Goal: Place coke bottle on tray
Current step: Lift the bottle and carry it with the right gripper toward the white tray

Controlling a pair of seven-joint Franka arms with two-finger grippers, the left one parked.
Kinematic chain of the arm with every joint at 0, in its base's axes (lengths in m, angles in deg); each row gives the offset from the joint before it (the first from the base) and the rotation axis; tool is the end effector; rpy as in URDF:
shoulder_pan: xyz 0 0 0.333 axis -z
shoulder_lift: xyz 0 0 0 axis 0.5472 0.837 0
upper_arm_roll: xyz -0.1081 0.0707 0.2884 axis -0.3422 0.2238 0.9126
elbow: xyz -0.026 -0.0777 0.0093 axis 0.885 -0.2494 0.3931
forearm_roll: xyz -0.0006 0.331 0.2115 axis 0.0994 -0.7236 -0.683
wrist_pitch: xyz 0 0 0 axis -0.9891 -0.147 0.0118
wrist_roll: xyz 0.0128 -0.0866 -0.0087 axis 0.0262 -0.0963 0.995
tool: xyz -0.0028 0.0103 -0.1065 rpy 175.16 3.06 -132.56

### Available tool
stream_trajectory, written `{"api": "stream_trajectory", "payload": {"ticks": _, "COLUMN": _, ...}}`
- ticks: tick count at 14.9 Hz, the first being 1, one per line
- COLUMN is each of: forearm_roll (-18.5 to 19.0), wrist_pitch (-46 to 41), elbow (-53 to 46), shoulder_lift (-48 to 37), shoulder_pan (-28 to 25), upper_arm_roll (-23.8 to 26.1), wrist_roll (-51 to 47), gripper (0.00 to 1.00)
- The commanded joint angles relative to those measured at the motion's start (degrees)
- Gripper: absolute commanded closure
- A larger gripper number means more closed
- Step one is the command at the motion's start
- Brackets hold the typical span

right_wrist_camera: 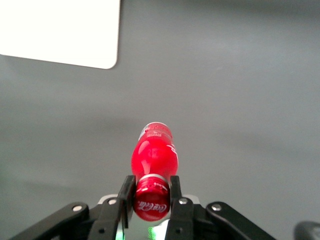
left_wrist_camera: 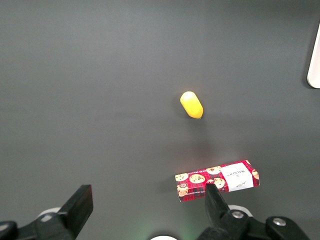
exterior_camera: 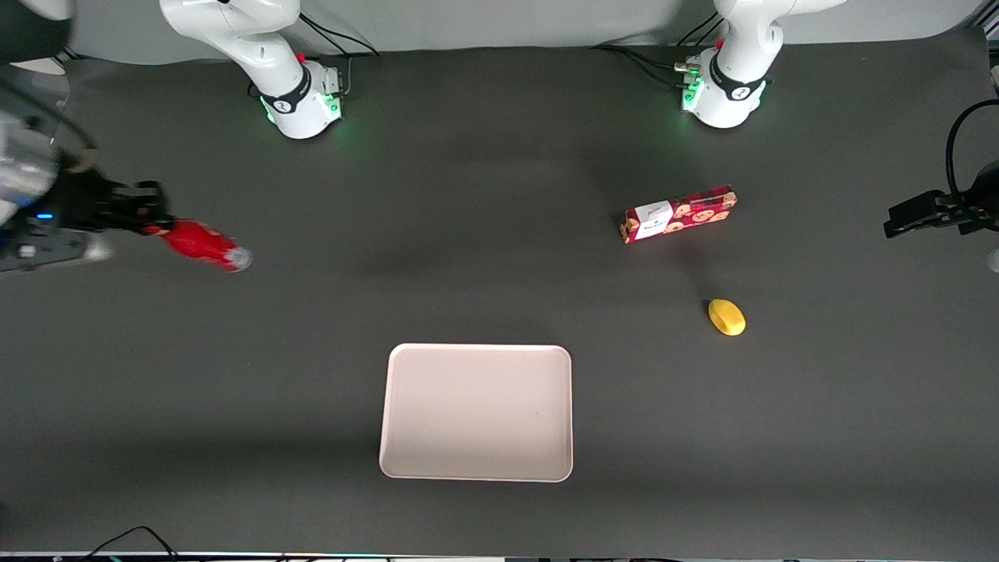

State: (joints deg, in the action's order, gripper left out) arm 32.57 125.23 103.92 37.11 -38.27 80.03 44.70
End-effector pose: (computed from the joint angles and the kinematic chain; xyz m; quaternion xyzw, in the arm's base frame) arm 0.5793 0.1071 0.6391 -0.9956 -0.0446 0.0823 0.0074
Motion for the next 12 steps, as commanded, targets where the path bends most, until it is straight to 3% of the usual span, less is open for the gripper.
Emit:
{"api": "stream_trajectory", "payload": {"ticks": 1, "forearm_roll": 0.5, "wrist_pitch": 6.4, "elbow": -5.1, "shoulder_lift": 7.5, "shoulder_pan": 0.1, "upper_arm_roll": 9.9, "wrist_roll": -19.7, "gripper": 1.0}}
{"api": "stream_trajectory", "payload": {"ticks": 4, "forearm_roll": 1.1, "wrist_pitch": 16.6, "elbow": -5.1, "shoulder_lift": 13.7, "shoulder_pan": -2.2, "upper_arm_roll": 10.9, "wrist_roll": -28.2, "gripper": 1.0}}
{"api": "stream_trajectory", "payload": {"ticks": 12, "forearm_roll": 9.2, "wrist_pitch": 34.6, "elbow": -5.0, "shoulder_lift": 28.5, "shoulder_pan": -5.1, "upper_arm_roll": 13.0, "wrist_roll": -41.6, "gripper": 1.0}}
